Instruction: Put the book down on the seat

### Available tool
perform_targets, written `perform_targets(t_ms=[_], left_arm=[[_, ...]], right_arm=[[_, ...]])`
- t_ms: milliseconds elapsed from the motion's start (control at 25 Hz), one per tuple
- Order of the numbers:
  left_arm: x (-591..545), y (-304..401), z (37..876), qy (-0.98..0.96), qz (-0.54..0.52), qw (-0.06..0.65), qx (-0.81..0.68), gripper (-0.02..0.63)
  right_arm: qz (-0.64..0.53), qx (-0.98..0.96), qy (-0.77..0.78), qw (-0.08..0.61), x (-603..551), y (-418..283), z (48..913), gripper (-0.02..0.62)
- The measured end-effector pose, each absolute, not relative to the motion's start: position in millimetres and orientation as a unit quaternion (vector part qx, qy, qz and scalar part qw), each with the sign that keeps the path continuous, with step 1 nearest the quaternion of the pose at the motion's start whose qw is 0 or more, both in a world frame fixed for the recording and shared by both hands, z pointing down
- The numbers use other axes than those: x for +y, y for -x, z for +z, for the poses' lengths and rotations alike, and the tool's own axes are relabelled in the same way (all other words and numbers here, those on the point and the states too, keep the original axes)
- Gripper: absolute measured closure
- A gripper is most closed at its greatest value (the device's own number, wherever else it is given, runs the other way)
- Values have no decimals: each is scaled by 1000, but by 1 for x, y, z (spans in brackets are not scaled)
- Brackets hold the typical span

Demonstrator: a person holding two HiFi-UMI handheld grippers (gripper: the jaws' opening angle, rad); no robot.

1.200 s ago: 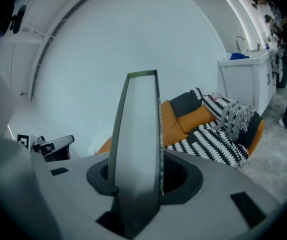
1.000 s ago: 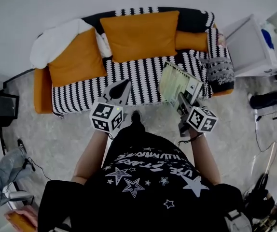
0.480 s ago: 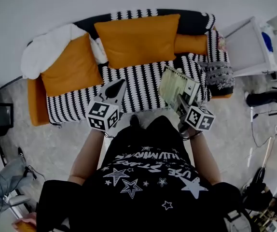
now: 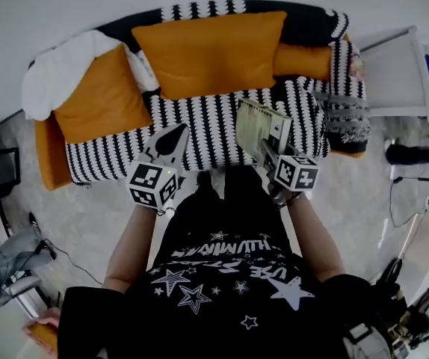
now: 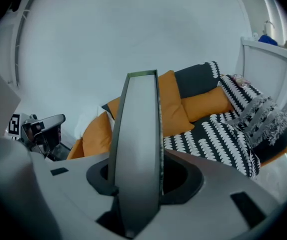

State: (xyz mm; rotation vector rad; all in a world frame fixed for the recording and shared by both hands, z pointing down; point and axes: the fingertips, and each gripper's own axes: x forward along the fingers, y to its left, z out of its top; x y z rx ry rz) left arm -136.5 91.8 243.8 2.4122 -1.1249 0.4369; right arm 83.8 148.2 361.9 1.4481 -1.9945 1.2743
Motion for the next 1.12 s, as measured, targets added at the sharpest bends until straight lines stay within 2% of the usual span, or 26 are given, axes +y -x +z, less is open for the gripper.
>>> perform_targets(t_ms=[520,720,960,1120], left_arm=[[47,103,331,-841,215,268,-417,597],[40,96,380,-830,235,291,-413,597],[39,95,426,-814,246,322,-416,597],[46,97,448,-812,252,334,-406,597]], right_arm=[[471,-751,-394,243,80,-49,463,423],[501,-769,-313,244,79,-22,505,423],[557,-738,-297,238,73,-24,548,423],[543,-750,-293,237,68,-37,561,415]])
